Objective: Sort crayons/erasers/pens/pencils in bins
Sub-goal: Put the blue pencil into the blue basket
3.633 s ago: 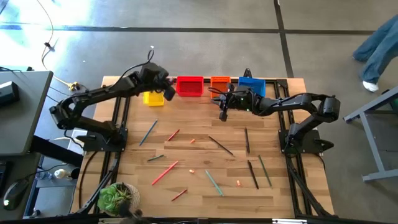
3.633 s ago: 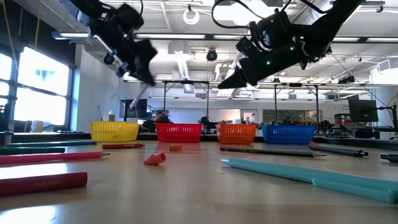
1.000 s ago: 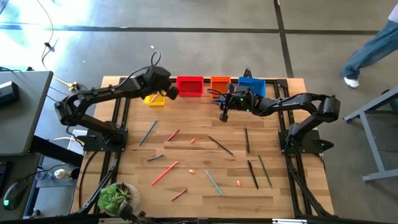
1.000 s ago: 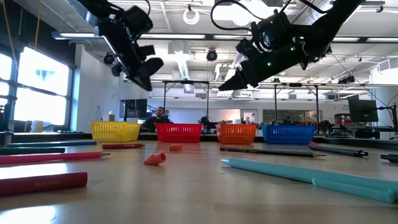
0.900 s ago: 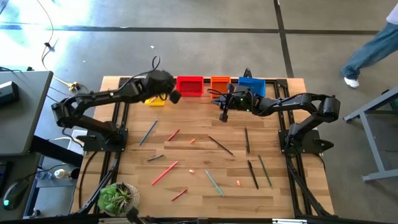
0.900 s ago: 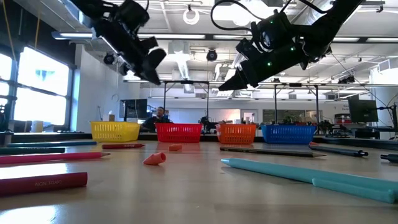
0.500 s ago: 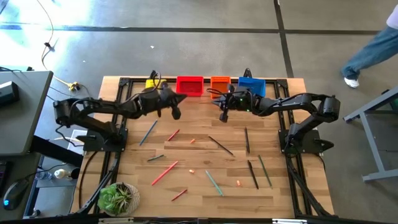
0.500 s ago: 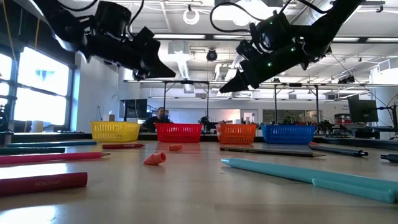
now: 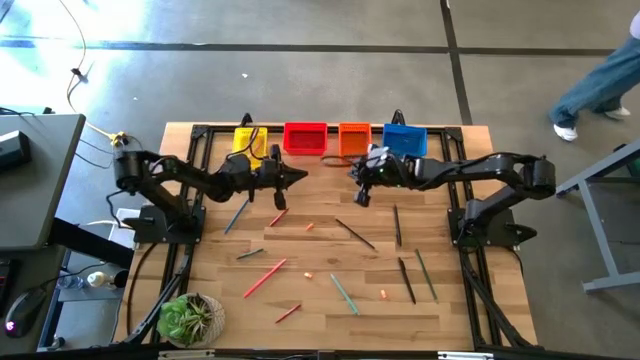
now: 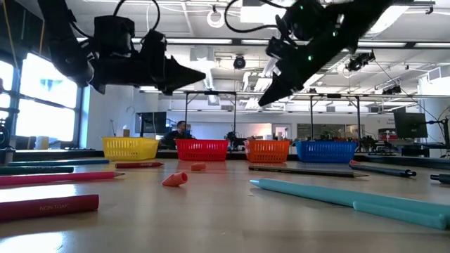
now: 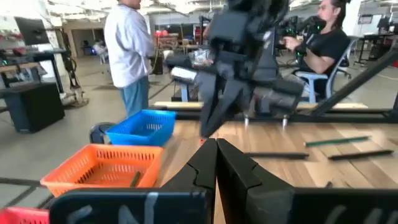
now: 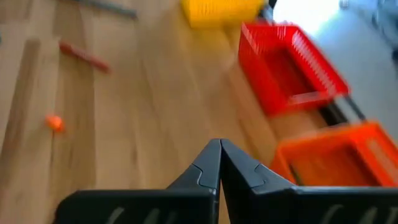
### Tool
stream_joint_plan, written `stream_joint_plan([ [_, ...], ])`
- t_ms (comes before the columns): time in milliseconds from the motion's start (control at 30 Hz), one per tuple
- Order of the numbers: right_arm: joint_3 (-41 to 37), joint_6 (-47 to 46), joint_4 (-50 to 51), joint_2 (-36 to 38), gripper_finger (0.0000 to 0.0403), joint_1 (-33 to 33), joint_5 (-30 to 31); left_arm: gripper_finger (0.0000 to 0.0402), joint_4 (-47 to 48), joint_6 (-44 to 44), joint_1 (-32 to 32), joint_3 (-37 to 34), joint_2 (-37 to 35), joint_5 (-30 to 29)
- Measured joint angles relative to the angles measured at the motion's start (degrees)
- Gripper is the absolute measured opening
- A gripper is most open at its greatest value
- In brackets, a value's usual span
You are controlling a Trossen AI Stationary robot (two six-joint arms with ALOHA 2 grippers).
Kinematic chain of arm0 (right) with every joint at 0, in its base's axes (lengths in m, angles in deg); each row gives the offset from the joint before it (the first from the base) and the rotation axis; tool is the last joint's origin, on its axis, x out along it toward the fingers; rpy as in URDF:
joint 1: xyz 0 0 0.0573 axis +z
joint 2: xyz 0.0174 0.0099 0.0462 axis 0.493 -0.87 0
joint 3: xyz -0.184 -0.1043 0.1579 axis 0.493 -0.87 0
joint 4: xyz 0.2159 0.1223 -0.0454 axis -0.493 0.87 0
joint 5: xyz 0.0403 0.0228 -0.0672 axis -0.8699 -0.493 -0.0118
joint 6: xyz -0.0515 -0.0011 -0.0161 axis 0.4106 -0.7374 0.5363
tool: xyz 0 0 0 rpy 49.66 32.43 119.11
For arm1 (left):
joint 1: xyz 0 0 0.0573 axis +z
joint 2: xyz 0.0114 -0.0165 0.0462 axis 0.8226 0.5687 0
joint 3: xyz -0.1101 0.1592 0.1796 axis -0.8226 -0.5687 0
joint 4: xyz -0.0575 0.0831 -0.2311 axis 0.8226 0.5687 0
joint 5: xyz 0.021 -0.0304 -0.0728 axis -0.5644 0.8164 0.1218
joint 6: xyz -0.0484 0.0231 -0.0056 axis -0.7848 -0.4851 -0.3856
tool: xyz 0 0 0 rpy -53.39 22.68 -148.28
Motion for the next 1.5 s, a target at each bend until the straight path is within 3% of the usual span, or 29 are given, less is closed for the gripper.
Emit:
stream_joint_plan([
  [267, 14.4, -15.3, 29.7, -1.4, 0.0, 10.8, 8.0, 0.0, -9.0, -1.4, -0.1, -1.2, 4.3, 3.9],
  [500, 18.4, -29.8, 38.0, -2.5, 0.0, 16.6, 8.6, 0.0, -19.7, -4.3, 0.0, -7.6, 5.3, 4.5],
  [733, 18.4, -42.2, 47.5, -2.5, 0.0, 20.8, 10.9, 0.0, -20.0, -4.5, 0.0, -9.8, 5.0, 4.6],
  [967, 14.4, -46.0, 43.6, -2.6, 0.0007, 23.4, 10.8, 0.0, -20.0, -3.2, 0.1, -9.6, 5.0, 4.5],
  [1133, 8.8, -50.1, 36.4, -2.7, 0.0049, 23.9, 7.4, 0.0, -20.0, -2.5, 0.9, -8.8, 5.0, 4.4],
  [1333, 7.1, -51.4, 35.7, -2.7, 0.0107, 23.9, 7.8, 0.0, -20.0, -2.9, 0.8, -8.4, 5.0, 4.3],
  [1500, 7.1, -50.4, 34.1, -4.9, 0.0118, 23.7, 8.5, 0.0, -19.8, -2.5, 0.8, -8.4, 5.0, 3.9],
])
